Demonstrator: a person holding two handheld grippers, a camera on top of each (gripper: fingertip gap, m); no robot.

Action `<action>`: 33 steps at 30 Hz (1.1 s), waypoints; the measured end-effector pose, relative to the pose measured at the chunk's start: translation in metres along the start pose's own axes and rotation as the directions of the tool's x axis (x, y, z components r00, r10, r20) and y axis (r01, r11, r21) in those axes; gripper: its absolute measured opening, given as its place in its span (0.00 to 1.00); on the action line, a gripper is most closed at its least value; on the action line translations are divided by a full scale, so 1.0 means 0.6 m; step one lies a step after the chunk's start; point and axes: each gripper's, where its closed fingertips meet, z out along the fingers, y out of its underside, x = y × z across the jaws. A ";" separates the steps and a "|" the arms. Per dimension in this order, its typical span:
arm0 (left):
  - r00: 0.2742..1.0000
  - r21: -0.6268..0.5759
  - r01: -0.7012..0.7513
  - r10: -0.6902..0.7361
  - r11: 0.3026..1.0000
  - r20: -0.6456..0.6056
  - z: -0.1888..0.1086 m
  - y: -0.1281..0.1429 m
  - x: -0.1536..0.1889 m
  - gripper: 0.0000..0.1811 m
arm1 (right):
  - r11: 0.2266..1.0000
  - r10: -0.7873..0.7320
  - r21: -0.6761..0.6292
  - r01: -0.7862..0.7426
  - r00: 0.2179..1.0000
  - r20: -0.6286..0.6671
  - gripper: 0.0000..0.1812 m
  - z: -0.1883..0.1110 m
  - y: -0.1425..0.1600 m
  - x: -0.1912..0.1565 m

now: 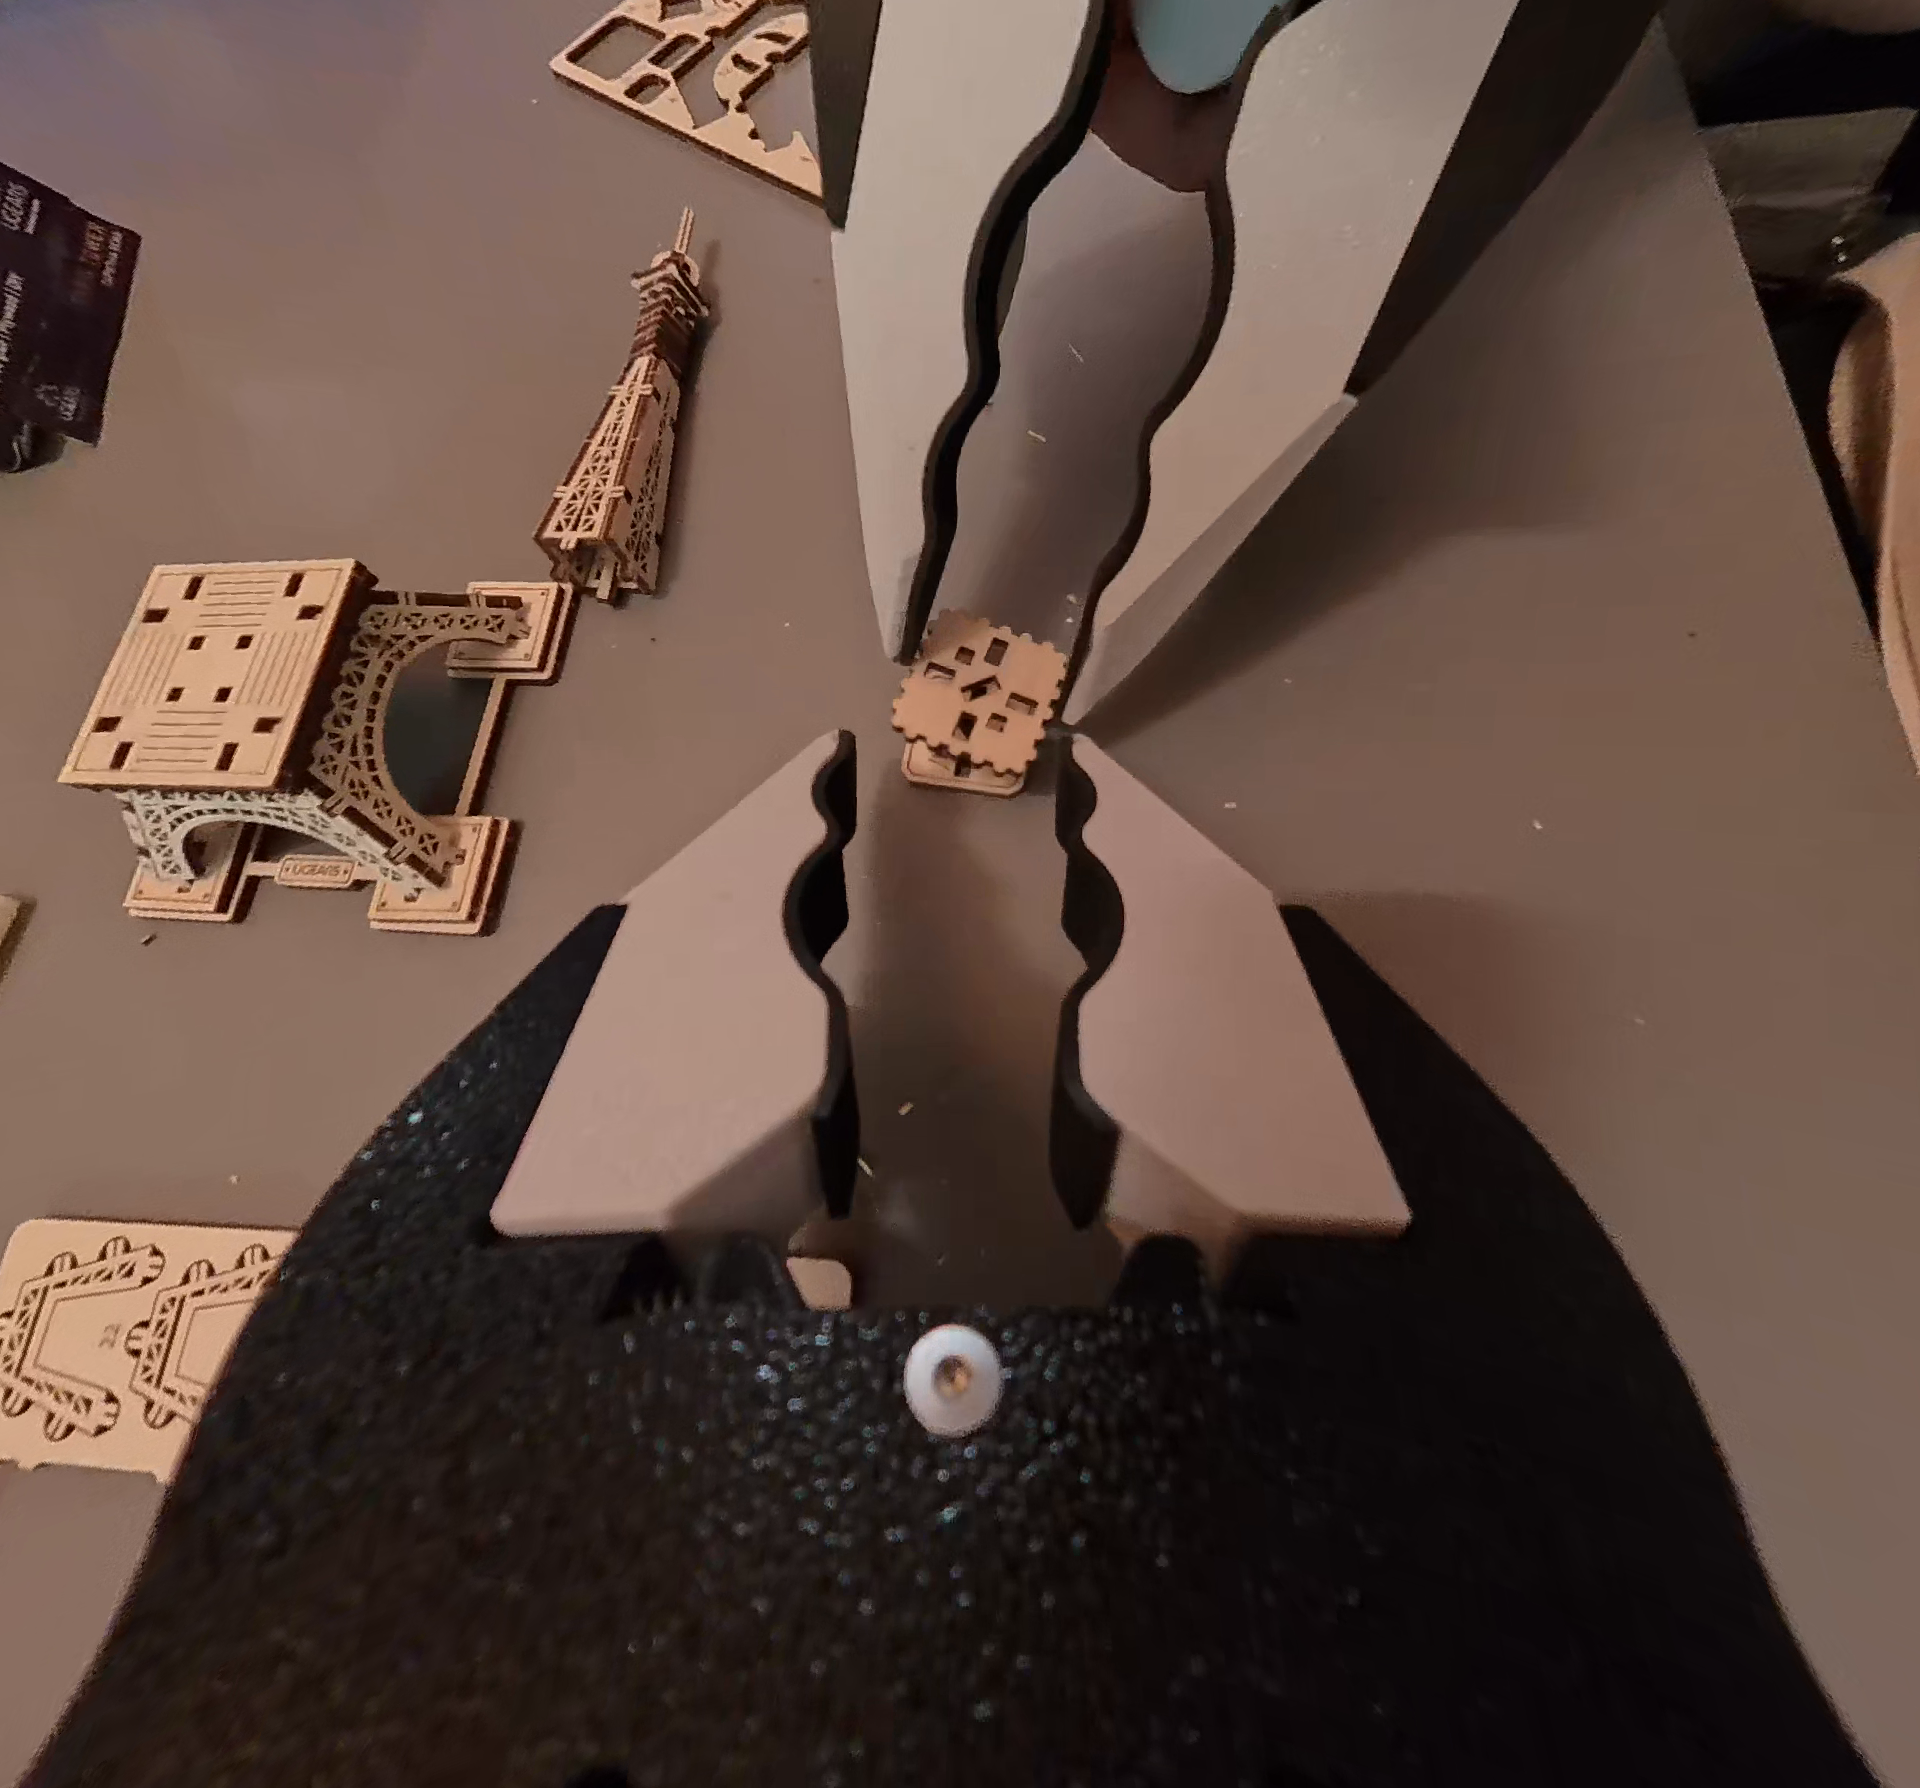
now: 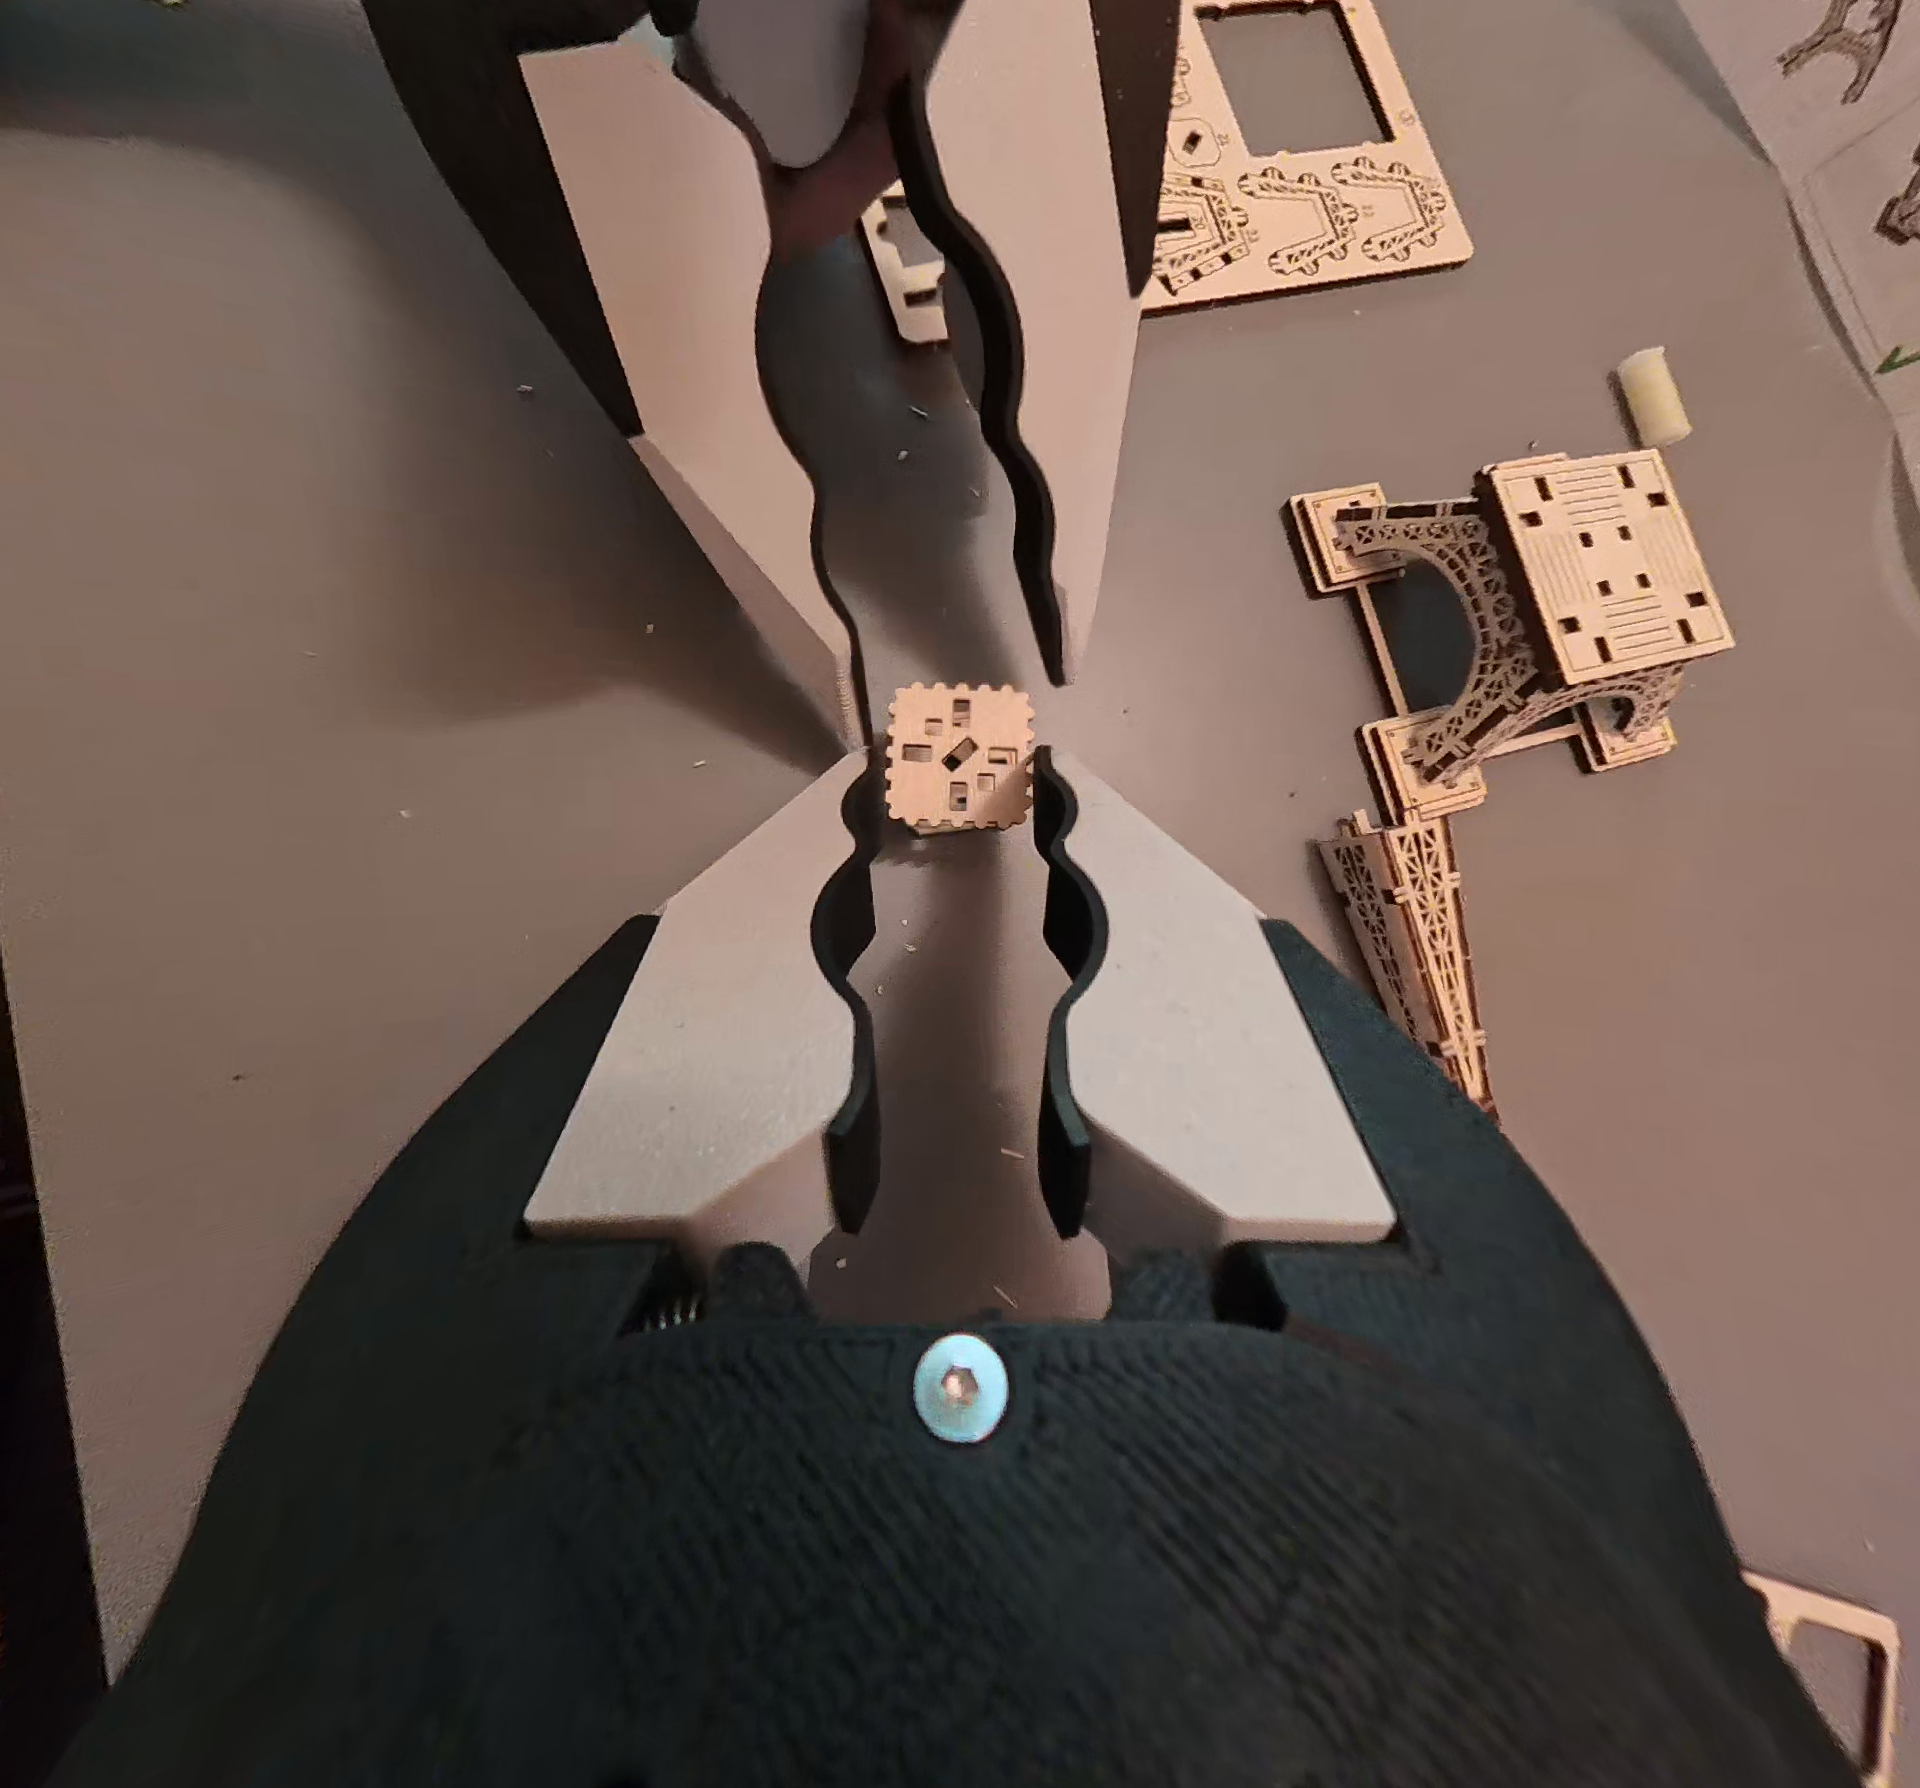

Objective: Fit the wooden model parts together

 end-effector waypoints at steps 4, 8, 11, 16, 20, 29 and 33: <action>0.999 -0.035 -0.043 0.043 0.998 -0.001 0.005 0.003 -0.001 0.18 | 1.000 0.031 0.000 -0.031 0.999 0.030 0.15 0.005 0.005 -0.002; 0.998 -0.086 -0.069 0.069 0.994 -0.007 0.013 0.012 0.000 0.16 | 1.000 0.024 0.014 -0.024 0.999 0.037 0.14 0.006 0.004 0.000; 0.998 -0.081 -0.066 0.065 0.995 -0.014 0.014 0.011 0.003 0.15 | 1.000 -0.013 -0.001 0.013 0.999 0.051 0.14 0.007 0.011 -0.001; 0.998 -0.078 -0.061 0.062 0.995 0.016 0.009 0.011 -0.004 0.20 | 0.999 0.006 0.044 -0.008 0.999 0.054 0.14 -0.005 0.005 0.011; 0.995 -0.007 0.081 -0.080 0.997 0.052 -0.004 -0.007 -0.019 0.20 | 0.992 0.030 0.123 -0.023 0.998 -0.057 0.14 -0.022 -0.014 0.041; 0.804 0.276 0.594 -0.560 0.756 -0.199 -0.072 -0.083 -0.028 0.13 | 0.931 -0.118 0.304 0.201 0.956 -0.270 0.14 -0.063 -0.083 0.054; 0.721 0.290 0.693 -0.622 0.661 -0.306 -0.076 -0.084 -0.030 0.01 | 0.925 -0.180 0.276 0.262 0.941 -0.288 0.12 -0.067 -0.083 0.049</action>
